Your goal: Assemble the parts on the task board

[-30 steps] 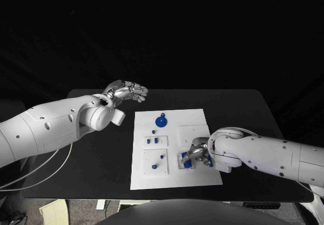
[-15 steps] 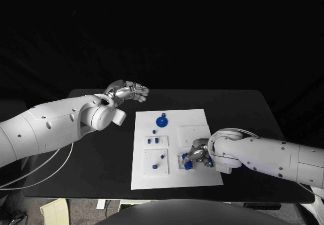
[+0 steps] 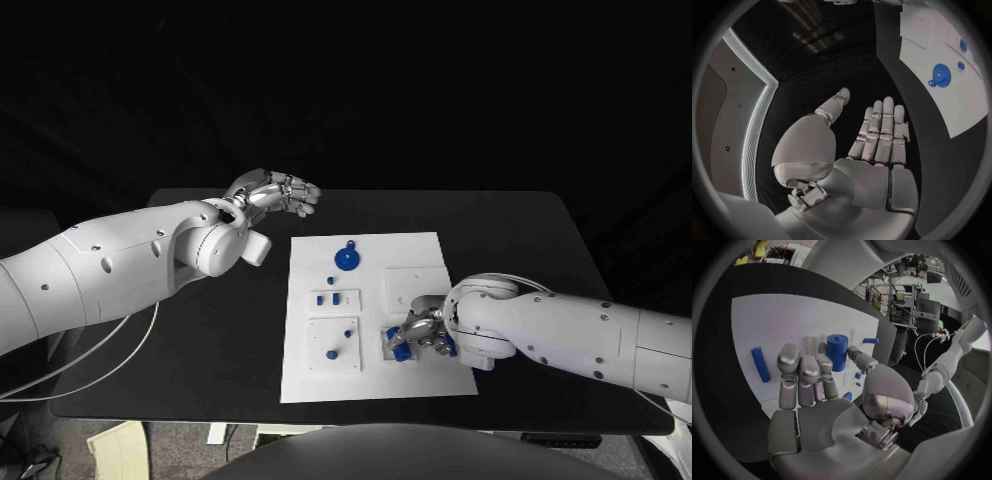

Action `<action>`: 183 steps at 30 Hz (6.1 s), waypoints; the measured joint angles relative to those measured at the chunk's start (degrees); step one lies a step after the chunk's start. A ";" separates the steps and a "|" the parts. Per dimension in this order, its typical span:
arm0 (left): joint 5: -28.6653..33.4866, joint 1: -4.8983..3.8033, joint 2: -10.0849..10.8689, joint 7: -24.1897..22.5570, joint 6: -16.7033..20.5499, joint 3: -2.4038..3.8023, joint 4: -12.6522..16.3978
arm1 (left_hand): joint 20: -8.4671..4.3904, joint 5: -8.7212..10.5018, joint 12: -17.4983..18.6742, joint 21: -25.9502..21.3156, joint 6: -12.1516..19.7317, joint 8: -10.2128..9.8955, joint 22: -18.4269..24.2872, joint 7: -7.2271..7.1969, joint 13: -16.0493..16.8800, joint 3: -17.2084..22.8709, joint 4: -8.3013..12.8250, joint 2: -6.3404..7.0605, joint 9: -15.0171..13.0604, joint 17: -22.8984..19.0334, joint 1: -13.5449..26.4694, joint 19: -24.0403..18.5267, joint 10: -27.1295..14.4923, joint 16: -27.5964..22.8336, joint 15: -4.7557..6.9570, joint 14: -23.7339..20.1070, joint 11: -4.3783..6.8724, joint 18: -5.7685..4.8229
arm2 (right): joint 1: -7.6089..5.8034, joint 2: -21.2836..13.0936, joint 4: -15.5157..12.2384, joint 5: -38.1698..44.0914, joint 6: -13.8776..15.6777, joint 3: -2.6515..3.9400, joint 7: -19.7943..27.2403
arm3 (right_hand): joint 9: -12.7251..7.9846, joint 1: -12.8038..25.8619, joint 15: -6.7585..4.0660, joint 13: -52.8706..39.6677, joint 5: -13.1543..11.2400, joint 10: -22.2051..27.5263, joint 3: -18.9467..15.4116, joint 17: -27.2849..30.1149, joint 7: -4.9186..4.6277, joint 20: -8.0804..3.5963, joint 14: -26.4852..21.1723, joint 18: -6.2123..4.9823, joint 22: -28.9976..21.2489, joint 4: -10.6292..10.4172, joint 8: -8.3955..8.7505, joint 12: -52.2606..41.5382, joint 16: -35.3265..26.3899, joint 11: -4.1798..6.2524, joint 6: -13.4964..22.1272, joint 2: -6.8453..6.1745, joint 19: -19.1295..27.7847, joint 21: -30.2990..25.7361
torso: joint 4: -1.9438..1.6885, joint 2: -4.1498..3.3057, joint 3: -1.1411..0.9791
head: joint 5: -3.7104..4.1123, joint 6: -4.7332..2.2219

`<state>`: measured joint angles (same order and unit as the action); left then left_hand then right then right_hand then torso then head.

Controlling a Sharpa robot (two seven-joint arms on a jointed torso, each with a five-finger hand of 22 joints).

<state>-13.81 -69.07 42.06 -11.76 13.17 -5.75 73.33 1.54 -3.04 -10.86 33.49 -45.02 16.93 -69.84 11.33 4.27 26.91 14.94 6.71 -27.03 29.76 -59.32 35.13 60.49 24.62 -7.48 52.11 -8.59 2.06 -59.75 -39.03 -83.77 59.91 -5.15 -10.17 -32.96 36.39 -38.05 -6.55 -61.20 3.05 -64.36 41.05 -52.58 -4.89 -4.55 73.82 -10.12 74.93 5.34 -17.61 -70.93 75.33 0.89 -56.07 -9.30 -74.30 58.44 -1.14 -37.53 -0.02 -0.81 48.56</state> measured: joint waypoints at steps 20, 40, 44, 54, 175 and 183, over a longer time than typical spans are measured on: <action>0.00 0.00 0.03 0.01 0.00 0.00 0.00 | 0.00 0.00 0.00 0.00 0.00 0.00 -0.05 0.00 0.00 0.00 0.00 0.00 0.00 0.11 0.00 0.00 0.00 -0.22 0.00 0.00 0.00 -0.01 | 0.01 -0.61 -0.59 0.65 0.27 -0.03 0.66 | 0.01 2.20 -0.17 0.00 0.00 0.38 -3.61 -0.30 -0.67 -0.05 0.20 -0.01 -0.01 -0.83 1.10 0.47 -0.24 -0.18 0.31 -3.16 0.23 -0.02 | 0.01 0.00 -0.04 | -0.31 0.00; 0.01 0.00 0.18 0.01 0.00 0.01 -0.01 | 0.00 0.00 0.22 0.00 0.00 0.00 -0.10 0.00 0.00 0.00 0.00 0.00 0.00 0.22 0.00 0.00 0.00 -0.22 0.00 0.00 0.00 -0.03 | 0.00 -5.13 -4.39 0.99 -0.19 -0.03 3.51 | 0.74 -1.40 -0.07 -0.30 0.00 0.37 -8.13 -0.89 -0.64 -0.40 0.26 -0.01 -0.02 4.75 1.32 0.69 -0.72 -0.18 0.34 -1.53 0.49 -0.03 | 0.07 0.02 -0.10 | -0.26 -0.36; 0.01 0.00 0.15 0.00 0.00 0.00 -0.01 | 0.00 0.00 0.22 0.00 0.00 0.00 -0.10 0.00 0.00 0.00 0.00 0.00 0.04 0.22 0.00 0.00 0.00 -0.22 0.00 0.00 0.00 -0.02 | 0.00 -4.76 -4.19 1.32 -0.56 -0.03 3.64 | 0.85 -3.07 -0.07 -0.36 0.01 0.36 -7.84 -0.96 -0.39 -0.39 0.26 -0.01 -0.02 5.98 1.32 0.70 -0.80 -0.18 -0.03 -0.61 0.49 -0.03 | 0.06 0.02 -0.09 | -0.24 -0.37; 0.01 0.00 0.16 0.00 0.00 0.00 0.00 | 0.00 0.00 0.22 0.00 0.00 0.00 -0.14 0.00 0.00 0.00 0.00 0.00 0.04 0.27 0.00 0.00 0.00 -0.22 0.00 0.00 0.00 -0.03 | 0.17 -3.77 -3.53 2.49 -0.50 -0.03 3.67 | 0.94 -6.49 -0.27 -0.35 0.01 0.14 -5.77 -1.06 -0.42 -0.37 0.51 -0.01 -0.02 7.23 1.33 0.94 -1.11 0.03 -0.96 2.35 0.49 -0.04 | -0.01 -0.01 0.00 | -0.15 -0.23; -0.21 0.02 -0.12 0.00 -0.04 -0.47 -0.43 | 0.00 0.00 0.22 -0.22 0.20 0.21 -0.46 -0.20 0.00 0.00 0.00 0.00 0.12 0.81 0.00 0.00 0.00 -0.66 0.00 0.00 0.00 -0.31 | -1.72 -12.03 -2.87 7.41 2.94 2.42 6.02 | 1.76 -6.35 -0.72 -6.09 -0.17 -4.82 -5.12 -2.50 0.24 0.22 1.12 -0.73 -0.02 7.09 2.98 -1.81 -2.27 0.04 -3.41 0.12 -0.53 -0.37 | 0.08 0.05 -0.04 | 0.26 -0.09; -0.21 0.02 -0.11 -0.01 -0.04 -0.47 -0.43 | 0.00 0.00 0.21 -0.33 0.20 0.21 -0.46 -0.20 0.00 0.00 0.00 0.00 0.12 0.85 0.00 0.00 0.00 -0.89 0.00 0.00 0.00 -0.31 | -1.59 -12.37 -2.45 10.57 1.65 1.05 3.97 | 1.94 -6.70 -0.72 -7.45 -0.17 -6.13 -4.82 -2.58 0.20 0.23 1.12 -0.74 -0.02 7.38 2.68 -2.78 -2.27 0.12 -3.79 0.47 -0.53 -0.36 | 0.11 0.03 -0.08 | 0.90 -0.17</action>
<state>-14.01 -69.05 41.95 -11.77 13.13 -6.22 72.90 1.54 -3.04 -10.65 33.16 -44.82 17.14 -70.30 11.13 4.27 26.90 14.94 6.71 -26.91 30.61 -59.33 35.13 60.49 23.74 -7.47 52.11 -8.59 1.75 -61.34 -51.40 -86.22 70.49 -3.51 -9.12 -29.00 38.33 -44.75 -7.27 -68.65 2.89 -70.49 36.23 -55.16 -4.70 -4.32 74.94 -10.85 74.91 12.72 -14.93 -73.71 73.06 1.01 -59.86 -8.83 -74.83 58.07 -1.03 -37.51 -0.10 0.09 48.39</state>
